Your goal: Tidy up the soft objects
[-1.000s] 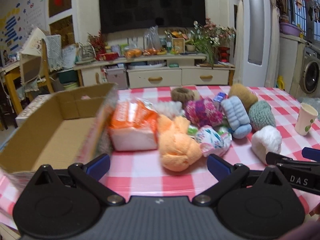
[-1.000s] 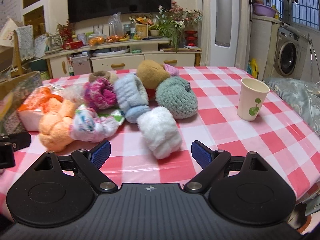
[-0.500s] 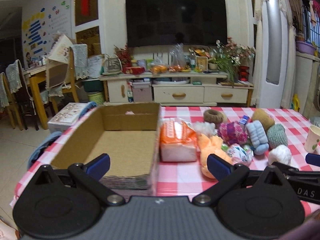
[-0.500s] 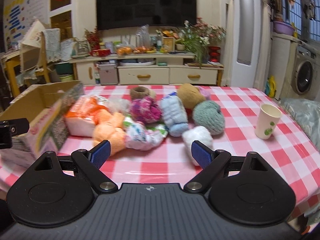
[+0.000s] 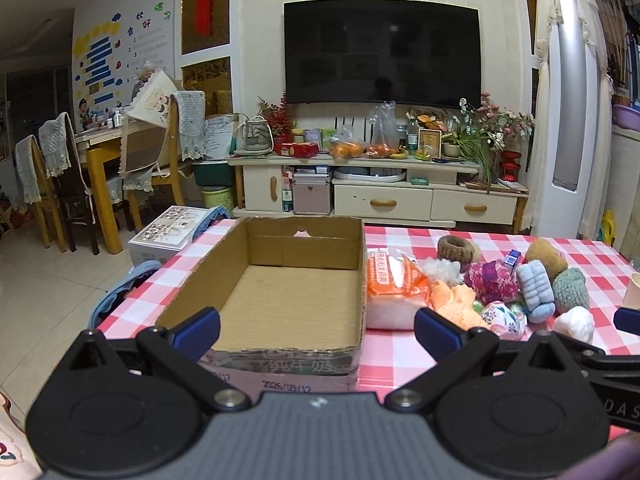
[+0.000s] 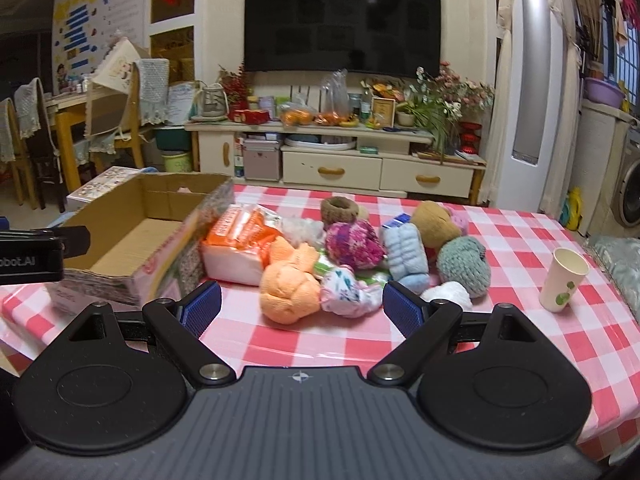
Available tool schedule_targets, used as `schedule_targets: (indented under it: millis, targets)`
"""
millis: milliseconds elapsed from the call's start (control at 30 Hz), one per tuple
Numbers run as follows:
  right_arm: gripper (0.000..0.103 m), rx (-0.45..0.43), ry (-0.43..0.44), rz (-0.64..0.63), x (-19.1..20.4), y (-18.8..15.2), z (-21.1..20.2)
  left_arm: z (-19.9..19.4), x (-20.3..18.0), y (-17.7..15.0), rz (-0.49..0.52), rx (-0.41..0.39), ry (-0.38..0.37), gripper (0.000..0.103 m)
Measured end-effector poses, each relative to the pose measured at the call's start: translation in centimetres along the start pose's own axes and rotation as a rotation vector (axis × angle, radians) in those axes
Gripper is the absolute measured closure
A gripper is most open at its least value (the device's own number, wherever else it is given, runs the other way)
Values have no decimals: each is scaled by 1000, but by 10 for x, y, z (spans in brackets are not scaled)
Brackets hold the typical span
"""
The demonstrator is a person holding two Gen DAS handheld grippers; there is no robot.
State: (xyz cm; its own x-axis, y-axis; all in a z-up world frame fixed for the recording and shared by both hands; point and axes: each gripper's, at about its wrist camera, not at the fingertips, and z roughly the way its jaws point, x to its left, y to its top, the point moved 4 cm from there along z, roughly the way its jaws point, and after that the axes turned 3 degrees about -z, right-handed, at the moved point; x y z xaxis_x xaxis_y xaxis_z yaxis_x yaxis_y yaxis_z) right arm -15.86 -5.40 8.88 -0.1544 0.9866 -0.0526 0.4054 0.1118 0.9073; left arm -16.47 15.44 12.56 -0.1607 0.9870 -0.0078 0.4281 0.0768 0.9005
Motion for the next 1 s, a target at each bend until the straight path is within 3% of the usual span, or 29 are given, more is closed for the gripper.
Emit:
schedule_targets:
  millis: [433, 1000]
  targets:
    - [0, -53, -10, -31, -6, 4, -27, -29, -6, 8, 23, -40, 25, 1]
    - [0, -63, -129, 48, -17, 6, -40, -30, -23, 3, 63, -27, -11, 1]
